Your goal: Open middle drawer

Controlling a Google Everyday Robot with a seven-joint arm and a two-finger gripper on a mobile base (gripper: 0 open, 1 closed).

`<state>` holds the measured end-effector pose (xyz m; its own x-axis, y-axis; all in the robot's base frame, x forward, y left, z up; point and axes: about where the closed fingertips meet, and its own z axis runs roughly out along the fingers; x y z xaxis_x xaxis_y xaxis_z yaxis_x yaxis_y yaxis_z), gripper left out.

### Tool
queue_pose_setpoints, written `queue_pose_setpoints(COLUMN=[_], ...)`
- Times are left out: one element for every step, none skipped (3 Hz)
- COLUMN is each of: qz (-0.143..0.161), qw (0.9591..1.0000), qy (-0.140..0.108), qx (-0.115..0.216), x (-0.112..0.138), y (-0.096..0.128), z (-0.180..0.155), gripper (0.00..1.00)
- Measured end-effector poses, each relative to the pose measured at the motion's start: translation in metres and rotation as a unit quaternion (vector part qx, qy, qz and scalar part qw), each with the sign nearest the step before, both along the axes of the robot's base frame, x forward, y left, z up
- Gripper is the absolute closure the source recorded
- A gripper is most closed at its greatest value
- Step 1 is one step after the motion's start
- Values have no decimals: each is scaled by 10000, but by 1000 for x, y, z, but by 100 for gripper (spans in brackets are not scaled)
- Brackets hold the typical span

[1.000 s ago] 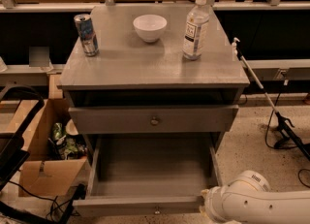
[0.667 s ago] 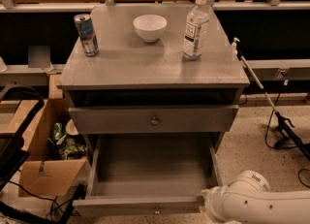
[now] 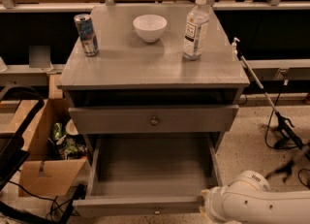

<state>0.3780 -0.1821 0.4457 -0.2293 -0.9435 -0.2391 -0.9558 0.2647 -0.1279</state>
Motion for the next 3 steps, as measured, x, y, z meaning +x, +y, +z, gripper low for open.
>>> queue_pose_setpoints(qz=[0, 0, 15], qw=[10000, 10000, 10000], qy=[0, 0, -9], qx=[0, 0, 2], x=[0, 0, 1], y=[0, 0, 0], z=[0, 0, 1], gripper=[58, 34, 4])
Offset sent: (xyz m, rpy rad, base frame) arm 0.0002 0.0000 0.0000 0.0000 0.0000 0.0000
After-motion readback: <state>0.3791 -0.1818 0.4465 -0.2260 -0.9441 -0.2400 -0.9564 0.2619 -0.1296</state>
